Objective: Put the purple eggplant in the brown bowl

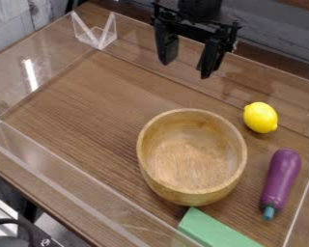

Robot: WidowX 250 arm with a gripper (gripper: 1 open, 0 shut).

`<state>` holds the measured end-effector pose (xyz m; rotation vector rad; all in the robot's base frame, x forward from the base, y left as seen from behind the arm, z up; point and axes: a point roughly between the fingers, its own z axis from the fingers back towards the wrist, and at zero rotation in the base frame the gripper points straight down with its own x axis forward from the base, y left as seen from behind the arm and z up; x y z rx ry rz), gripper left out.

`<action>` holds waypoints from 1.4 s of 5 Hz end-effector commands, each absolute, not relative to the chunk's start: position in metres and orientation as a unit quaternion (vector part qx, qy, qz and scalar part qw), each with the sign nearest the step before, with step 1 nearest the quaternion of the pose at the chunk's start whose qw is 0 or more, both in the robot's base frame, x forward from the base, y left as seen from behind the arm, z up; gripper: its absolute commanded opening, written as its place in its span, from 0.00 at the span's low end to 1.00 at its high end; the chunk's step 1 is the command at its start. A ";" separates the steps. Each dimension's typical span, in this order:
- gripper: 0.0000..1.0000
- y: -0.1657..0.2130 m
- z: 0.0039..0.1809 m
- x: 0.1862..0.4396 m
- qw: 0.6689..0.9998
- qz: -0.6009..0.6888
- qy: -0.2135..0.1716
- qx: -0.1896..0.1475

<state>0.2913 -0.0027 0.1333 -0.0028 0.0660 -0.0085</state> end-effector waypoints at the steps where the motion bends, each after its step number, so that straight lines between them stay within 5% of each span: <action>1: 1.00 -0.012 0.126 0.288 0.999 -0.007 0.041 -0.003; 4: 1.00 -0.092 0.095 0.267 0.999 -0.037 0.026 -0.017; 7: 1.00 -0.128 0.085 0.271 0.999 -0.042 0.005 -0.027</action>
